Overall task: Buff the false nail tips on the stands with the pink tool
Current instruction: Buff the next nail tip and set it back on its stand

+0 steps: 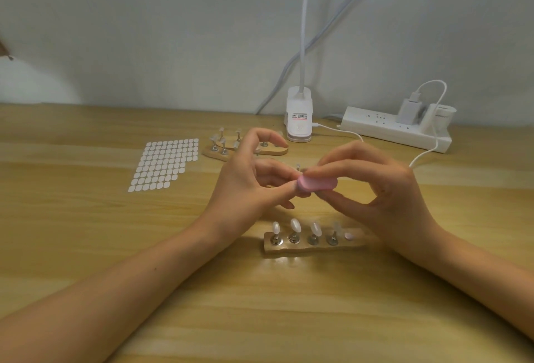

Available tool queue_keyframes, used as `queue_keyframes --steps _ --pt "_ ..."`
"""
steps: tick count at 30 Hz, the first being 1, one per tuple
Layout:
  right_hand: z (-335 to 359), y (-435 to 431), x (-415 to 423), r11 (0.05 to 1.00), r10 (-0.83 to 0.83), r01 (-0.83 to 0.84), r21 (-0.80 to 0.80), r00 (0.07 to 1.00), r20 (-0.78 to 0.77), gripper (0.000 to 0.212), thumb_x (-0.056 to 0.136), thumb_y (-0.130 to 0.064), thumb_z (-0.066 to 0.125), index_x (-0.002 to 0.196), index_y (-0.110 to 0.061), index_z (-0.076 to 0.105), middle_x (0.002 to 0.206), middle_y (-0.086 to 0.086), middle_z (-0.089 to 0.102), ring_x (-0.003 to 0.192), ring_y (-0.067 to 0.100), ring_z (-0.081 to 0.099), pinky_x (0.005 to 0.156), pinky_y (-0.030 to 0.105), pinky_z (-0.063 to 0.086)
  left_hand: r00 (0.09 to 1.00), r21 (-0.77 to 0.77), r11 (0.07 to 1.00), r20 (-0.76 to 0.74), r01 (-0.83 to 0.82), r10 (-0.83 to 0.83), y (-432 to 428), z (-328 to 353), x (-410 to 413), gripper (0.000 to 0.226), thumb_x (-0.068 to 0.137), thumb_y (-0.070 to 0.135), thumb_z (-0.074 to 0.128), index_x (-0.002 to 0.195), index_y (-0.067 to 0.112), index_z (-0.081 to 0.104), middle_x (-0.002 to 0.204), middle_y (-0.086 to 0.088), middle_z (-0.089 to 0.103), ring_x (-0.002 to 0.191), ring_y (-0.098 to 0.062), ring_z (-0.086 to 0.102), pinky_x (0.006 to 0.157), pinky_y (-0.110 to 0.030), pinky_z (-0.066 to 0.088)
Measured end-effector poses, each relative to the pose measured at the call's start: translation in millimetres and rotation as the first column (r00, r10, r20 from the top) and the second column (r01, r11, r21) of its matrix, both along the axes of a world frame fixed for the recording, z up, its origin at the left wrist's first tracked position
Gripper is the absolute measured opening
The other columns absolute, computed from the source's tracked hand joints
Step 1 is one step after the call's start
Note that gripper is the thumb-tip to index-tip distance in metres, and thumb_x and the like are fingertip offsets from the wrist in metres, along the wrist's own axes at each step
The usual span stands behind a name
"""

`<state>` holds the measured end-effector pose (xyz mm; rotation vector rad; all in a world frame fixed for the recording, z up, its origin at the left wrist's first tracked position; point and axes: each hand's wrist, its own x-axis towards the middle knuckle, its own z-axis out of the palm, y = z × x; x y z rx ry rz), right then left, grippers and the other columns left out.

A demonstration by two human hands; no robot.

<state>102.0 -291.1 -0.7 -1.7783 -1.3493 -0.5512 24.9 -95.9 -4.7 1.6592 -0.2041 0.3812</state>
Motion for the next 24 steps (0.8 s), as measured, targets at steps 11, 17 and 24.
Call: queue_keyframes --steps 11,17,24 --pt "0.1 -1.7 3.1 0.999 -0.034 0.035 0.024 0.999 -0.020 0.023 0.085 -0.015 0.074 0.108 -0.014 0.072 0.098 0.006 0.068 0.092 0.020 0.066 0.078 0.039 0.055 0.999 -0.042 0.998 -0.023 0.041 -0.042 1.1 0.9 1.7 0.050 0.078 0.006 0.080 0.114 0.015 0.047 0.087 -0.010 0.078 0.080 -0.024 0.077 0.059 -0.024 0.056" --pt "-1.5 -3.1 5.6 0.999 -0.040 0.041 0.032 0.999 -0.037 0.023 0.084 -0.013 0.075 0.108 -0.013 0.073 0.098 0.007 0.067 0.092 0.024 0.065 0.078 0.043 0.053 0.997 -0.037 0.997 -0.022 0.071 -0.072 0.4 -0.3 2.1 0.048 0.081 0.000 0.078 0.114 0.016 0.047 0.087 -0.011 0.078 0.079 -0.026 0.077 0.059 -0.024 0.056" --pt "-0.7 -2.6 4.3 0.997 -0.006 0.015 0.078 0.993 -0.119 0.023 0.088 -0.020 0.069 0.111 -0.020 0.069 0.102 0.004 0.068 0.096 0.023 0.065 0.081 0.043 0.055 0.995 -0.035 0.995 -0.017 0.098 -0.099 -0.3 0.2 1.9 0.045 0.081 0.006 0.077 0.113 0.020 0.048 0.087 -0.010 0.077 0.081 -0.027 0.077 0.058 -0.024 0.056"
